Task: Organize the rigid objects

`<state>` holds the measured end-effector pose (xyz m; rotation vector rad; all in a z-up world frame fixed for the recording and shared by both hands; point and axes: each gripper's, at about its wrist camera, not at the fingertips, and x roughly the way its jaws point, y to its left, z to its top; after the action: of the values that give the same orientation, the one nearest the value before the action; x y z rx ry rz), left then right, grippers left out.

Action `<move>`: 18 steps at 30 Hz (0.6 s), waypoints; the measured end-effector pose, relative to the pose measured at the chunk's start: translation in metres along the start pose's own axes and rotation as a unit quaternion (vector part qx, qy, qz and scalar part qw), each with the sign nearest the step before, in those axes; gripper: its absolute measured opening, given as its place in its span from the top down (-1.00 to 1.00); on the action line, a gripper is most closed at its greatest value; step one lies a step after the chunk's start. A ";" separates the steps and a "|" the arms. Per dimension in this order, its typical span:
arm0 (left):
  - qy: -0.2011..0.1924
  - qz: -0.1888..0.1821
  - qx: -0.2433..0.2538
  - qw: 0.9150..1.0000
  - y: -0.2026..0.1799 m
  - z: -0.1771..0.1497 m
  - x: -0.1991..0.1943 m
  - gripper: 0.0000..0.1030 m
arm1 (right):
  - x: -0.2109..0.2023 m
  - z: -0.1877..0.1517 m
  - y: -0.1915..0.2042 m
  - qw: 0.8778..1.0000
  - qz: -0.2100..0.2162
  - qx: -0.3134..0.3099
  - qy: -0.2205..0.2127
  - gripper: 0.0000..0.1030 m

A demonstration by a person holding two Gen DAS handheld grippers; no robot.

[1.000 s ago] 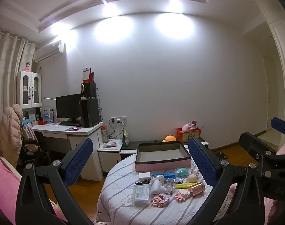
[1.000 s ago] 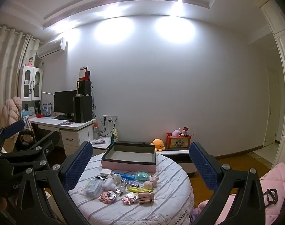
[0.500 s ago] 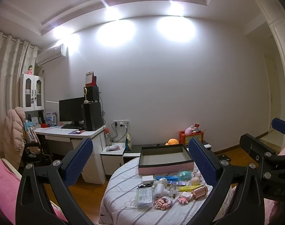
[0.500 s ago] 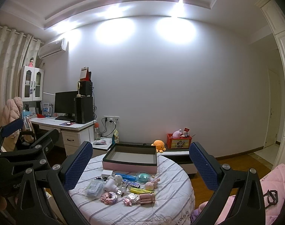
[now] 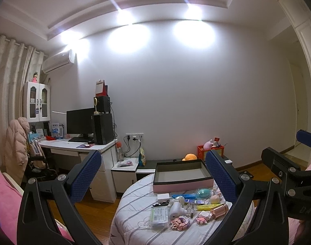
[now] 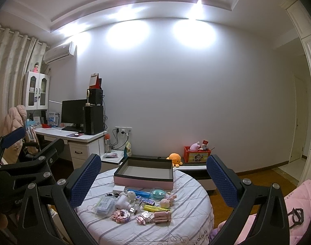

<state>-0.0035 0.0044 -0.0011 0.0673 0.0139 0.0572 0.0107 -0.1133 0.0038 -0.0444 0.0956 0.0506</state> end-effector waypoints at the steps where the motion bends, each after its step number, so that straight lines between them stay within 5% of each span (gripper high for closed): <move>1: 0.001 -0.001 0.001 1.000 -0.001 0.000 0.001 -1.00 | 0.000 0.000 0.000 1.000 0.000 0.001 0.000 -1.00; 18: 0.001 -0.002 0.003 1.000 -0.001 0.002 0.002 -1.00 | 0.000 -0.001 0.001 1.000 -0.002 -0.003 -0.001 -1.00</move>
<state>-0.0011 0.0036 0.0013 0.0727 0.0168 0.0536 0.0101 -0.1121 0.0026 -0.0508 0.0924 0.0468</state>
